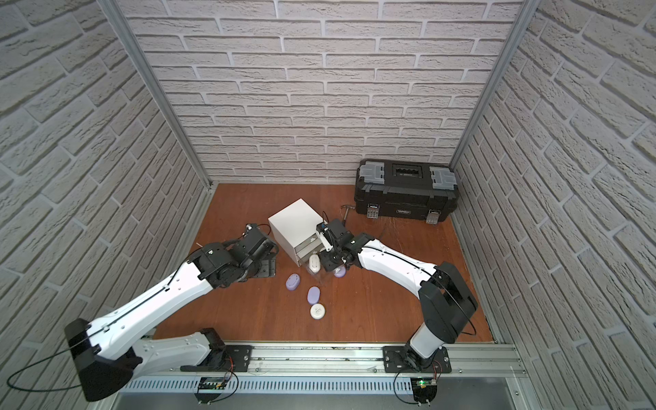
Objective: Put the bluetooth earphones in the drawer according to color
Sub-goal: Place the bluetooth earphone in the drawer.
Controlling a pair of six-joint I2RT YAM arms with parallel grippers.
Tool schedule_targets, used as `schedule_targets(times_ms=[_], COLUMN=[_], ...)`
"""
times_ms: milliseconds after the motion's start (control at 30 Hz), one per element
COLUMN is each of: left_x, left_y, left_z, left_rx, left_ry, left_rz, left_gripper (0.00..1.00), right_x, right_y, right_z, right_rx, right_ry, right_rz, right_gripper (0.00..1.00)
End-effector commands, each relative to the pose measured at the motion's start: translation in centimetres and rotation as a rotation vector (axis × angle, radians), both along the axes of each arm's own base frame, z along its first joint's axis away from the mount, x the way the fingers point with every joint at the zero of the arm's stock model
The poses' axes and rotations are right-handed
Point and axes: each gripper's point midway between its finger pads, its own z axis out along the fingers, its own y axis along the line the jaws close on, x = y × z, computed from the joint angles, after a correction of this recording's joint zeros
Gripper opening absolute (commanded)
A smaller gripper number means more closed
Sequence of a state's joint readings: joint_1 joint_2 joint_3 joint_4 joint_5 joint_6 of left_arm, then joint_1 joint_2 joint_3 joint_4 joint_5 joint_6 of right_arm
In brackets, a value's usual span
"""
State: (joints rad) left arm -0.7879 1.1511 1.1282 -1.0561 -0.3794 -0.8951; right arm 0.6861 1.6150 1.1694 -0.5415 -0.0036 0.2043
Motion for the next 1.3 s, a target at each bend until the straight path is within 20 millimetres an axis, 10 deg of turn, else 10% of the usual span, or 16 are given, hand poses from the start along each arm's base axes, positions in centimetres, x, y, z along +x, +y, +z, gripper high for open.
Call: schedule_targets(times_ms=[0,1267], left_x=[-0.3,-0.8], left_y=[0.8,1.6], left_z=[-0.4,-0.8], left_rx=[0.018,0.02], left_ry=[0.01,0.008], left_rz=[0.017,0.029], left_gripper=[0.84,0.84], right_x=[0.7,3.3], right_y=[1.3,-2.2], right_z=[0.9,-2.8], right_rx=[0.041,-0.123], right_ry=[-0.016,-0.019], right_rz=[0.029,-0.089], right_gripper=[0.45,0.46])
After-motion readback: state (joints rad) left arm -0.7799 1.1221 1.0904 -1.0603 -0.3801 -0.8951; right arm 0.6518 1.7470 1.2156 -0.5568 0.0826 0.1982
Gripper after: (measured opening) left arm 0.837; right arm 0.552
